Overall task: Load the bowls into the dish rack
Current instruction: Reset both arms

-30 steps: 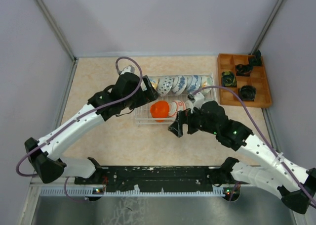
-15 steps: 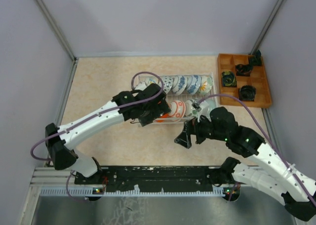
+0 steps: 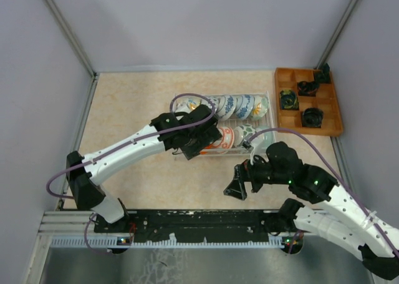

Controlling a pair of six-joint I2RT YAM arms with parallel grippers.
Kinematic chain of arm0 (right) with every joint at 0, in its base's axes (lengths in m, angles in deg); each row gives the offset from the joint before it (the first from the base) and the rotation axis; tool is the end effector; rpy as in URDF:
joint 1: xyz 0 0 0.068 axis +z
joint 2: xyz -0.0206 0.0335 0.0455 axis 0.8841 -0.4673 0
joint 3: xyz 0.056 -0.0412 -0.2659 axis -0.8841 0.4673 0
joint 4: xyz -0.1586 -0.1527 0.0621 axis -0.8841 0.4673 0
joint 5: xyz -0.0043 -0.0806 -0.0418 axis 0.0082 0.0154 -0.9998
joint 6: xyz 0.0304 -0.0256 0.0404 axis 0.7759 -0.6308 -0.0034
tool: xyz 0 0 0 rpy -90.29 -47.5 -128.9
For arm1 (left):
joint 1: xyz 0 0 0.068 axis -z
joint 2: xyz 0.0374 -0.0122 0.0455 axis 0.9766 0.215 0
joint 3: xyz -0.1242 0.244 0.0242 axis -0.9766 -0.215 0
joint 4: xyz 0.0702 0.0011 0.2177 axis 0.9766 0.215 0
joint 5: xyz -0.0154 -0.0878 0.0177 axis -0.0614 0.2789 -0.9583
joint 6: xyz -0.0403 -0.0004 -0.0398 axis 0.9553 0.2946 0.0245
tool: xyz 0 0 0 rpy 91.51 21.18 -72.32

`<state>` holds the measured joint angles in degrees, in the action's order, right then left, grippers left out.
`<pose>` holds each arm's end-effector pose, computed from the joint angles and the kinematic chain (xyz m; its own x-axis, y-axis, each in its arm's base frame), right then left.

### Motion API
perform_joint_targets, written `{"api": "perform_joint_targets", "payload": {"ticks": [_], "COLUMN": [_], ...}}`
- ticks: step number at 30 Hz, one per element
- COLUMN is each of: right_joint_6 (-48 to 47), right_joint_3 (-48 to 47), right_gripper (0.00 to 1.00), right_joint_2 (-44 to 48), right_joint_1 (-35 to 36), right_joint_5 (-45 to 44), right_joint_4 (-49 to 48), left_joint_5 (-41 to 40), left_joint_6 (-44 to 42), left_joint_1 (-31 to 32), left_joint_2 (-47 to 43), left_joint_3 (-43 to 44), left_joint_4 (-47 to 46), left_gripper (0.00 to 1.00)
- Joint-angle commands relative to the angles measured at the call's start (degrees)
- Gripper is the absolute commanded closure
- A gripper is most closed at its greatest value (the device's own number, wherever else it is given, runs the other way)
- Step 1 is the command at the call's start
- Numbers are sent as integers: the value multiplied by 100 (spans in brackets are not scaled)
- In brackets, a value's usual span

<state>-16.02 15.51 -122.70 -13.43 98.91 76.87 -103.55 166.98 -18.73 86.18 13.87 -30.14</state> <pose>0.0498 0.0775 0.2965 -0.7185 -0.2057 -0.6644 -0.6475 0.5467 0.5310 0.1638 -0.2468 0.3370 -0.7833 -0.5180 -0.3436 -0.3317 0.8158 -0.4737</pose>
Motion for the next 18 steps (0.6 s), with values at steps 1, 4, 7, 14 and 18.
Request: {"api": "perform_joint_targets", "payload": {"ticks": [1, 4, 7, 14, 18], "right_joint_6": [-129, -133, -133, -124, -119], "right_joint_3": [-55, -49, -20, 8, 17], "right_gripper": [1, 1, 1, 1, 1], "right_joint_2": [-5, -39, -24, -23, -33], "right_joint_1": [160, 211, 227, 227, 230], "right_joint_5": [171, 187, 205, 218, 213], "right_joint_4": [-103, -100, -113, -151, -171], "left_joint_5": [-163, -186, -190, -178, -222], "left_joint_6": [469, 512, 555, 629, 690], "left_joint_1": [70, 73, 74, 131, 166], "left_joint_2": [-120, -137, -164, -236, -326], "left_joint_3": [-4, 4, -18, -83, -162], "left_joint_4": [292, 353, 406, 470, 481], "left_gripper": [0, 1, 0, 1, 1]}}
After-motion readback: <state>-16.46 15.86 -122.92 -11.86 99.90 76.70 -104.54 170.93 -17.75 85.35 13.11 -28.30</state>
